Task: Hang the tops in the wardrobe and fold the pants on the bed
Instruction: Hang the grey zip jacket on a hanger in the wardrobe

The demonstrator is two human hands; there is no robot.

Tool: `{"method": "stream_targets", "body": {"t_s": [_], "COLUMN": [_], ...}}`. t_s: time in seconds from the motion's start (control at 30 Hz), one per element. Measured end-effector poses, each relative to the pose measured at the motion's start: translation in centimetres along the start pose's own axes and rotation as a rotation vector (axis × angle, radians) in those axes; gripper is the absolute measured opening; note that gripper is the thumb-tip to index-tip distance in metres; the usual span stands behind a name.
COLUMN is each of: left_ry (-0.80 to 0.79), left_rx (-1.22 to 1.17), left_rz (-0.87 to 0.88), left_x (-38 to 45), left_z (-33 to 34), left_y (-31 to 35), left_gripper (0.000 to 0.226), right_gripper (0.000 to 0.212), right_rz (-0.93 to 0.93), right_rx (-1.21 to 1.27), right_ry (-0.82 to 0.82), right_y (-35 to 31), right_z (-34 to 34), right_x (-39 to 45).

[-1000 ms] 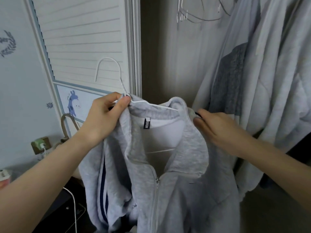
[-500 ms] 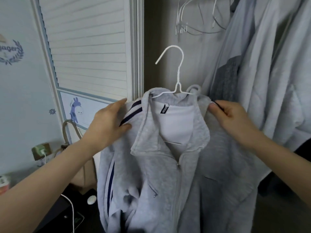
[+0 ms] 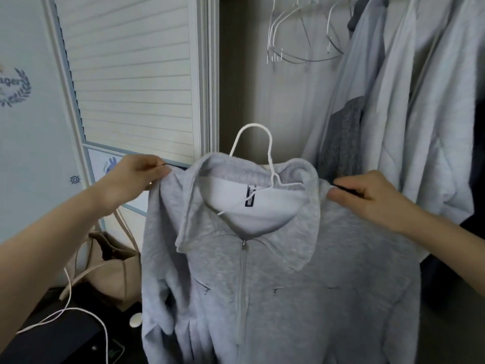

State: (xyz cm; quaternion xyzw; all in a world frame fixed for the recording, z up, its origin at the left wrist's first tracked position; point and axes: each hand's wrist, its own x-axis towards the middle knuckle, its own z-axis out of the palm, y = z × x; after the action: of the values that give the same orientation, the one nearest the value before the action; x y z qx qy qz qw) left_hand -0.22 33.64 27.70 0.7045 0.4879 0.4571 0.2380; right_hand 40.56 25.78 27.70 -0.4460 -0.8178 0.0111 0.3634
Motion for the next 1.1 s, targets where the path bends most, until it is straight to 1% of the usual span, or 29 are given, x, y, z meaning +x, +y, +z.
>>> {"method": "stream_targets", "body": {"t_s": [0.1,0.17,0.23,0.3,0.37,0.43,0.5,0.6,0.67,0.73,0.8,0.93,0.97,1.0,1.03,1.1], "left_ry": [0.036,-0.002,-0.058,-0.09,-0.095,-0.052,0.04,0.139,0.18,0.198,0.196,0.199,0.184,0.156,0.122,0.053], "left_rx": [0.136,0.219,0.265,0.257,0.308,0.356,0.337,0.266,0.234,0.204,0.192,0.145,0.139,0.138,0.136,0.149], "left_rz": [0.06,0.12,0.217,0.314,0.378,0.443,0.469,0.428,0.427,0.441,0.44,0.401,0.397,0.395,0.402,0.403], "left_x": [1.1,1.5,1.5,1.2,0.9,0.7,0.7,0.9,1.1,1.2,1.6,2.5,2.9,3.1,3.4,4.1], "left_z": [0.6,1.4,2.1,2.6,3.5,5.0,5.8,5.4,4.8,4.6,4.7,4.1,3.9,3.7,3.7,4.2], "left_y": [1.0,1.8,2.6,3.5,4.1,4.2,4.1,3.6,3.5,3.8,4.1,4.1,4.2,4.2,4.3,4.5], "left_gripper": [0.034,0.037,0.042,0.046,0.044,0.036,0.032,0.035,0.039,0.043,0.043,0.036,0.035,0.033,0.031,0.027], "right_gripper": [0.049,0.05,0.048,0.048,0.048,0.046,0.046,0.05,0.054,0.054,0.046,0.039,0.04,0.042,0.046,0.048], "right_rz": [0.038,0.122,0.19,0.218,0.229,0.214,0.191,0.177,0.22,0.258,0.264,0.21,0.218,0.237,0.278,0.438], "right_rx": [0.132,0.238,0.284,0.292,0.3,0.286,0.284,0.261,0.292,0.306,0.263,0.05,0.046,0.095,0.216,0.537], "right_ry": [0.074,0.178,0.258,0.281,0.291,0.285,0.263,0.184,0.119,0.072,0.053,0.061,0.065,0.068,0.089,0.192], "right_y": [-0.7,-0.7,-0.4,-0.5,-0.7,-1.3,-1.8,-2.0,-1.6,-1.3,-1.8,-3.0,-3.5,-3.8,-4.2,-4.8], "right_z": [0.2,0.3,0.2,0.3,0.7,1.2,1.5,1.0,-0.1,-1.0,-1.3,-0.7,-0.7,-0.7,-0.9,-1.2], "right_x": [0.5,0.9,1.4,1.6,1.8,2.1,2.5,2.7,2.4,1.9,1.2,-0.3,-0.7,-1.2,-1.5,-2.0]}}
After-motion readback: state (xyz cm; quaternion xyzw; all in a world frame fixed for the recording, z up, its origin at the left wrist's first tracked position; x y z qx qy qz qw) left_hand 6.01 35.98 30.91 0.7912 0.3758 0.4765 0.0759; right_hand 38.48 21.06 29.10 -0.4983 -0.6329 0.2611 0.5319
